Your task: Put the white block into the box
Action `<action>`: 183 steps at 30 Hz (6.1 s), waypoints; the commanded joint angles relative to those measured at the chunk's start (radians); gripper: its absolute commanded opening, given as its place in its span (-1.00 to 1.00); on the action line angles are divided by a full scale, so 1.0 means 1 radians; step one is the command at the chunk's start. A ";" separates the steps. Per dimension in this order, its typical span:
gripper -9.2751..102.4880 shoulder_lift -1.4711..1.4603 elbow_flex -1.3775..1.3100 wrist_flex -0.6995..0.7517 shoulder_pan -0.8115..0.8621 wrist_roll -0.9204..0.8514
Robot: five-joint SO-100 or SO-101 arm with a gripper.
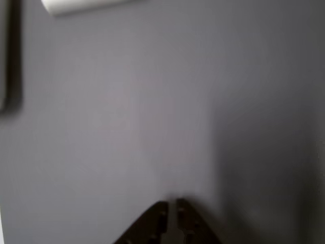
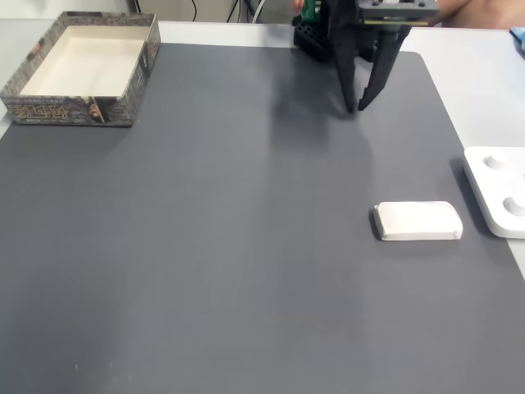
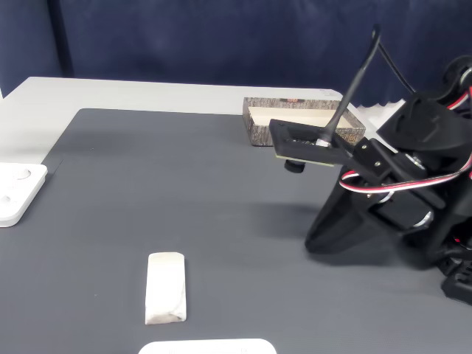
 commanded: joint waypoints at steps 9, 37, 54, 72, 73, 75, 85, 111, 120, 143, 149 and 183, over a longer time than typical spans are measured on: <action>-0.86 -0.589 -0.541 -0.098 0.003 0.040; -0.86 -1.598 -1.374 -0.147 -0.058 -0.014; -0.86 -1.965 -1.816 0.012 -0.129 0.018; -0.86 -2.020 -1.891 0.109 -0.150 0.060; -0.86 -2.025 -1.898 0.115 -0.150 0.060; -0.86 -2.033 -1.905 0.129 -0.153 0.061; -0.86 -2.043 -1.931 0.144 -0.160 0.307; -0.86 -2.036 -1.930 0.230 -0.140 1.262; -0.86 -2.036 -1.960 0.253 -0.120 1.379; -0.54 -2.085 -2.016 0.233 -0.112 1.655; -0.28 -2.103 -2.023 0.221 -0.118 1.657; -0.29 -2.223 -2.072 0.115 -0.141 1.618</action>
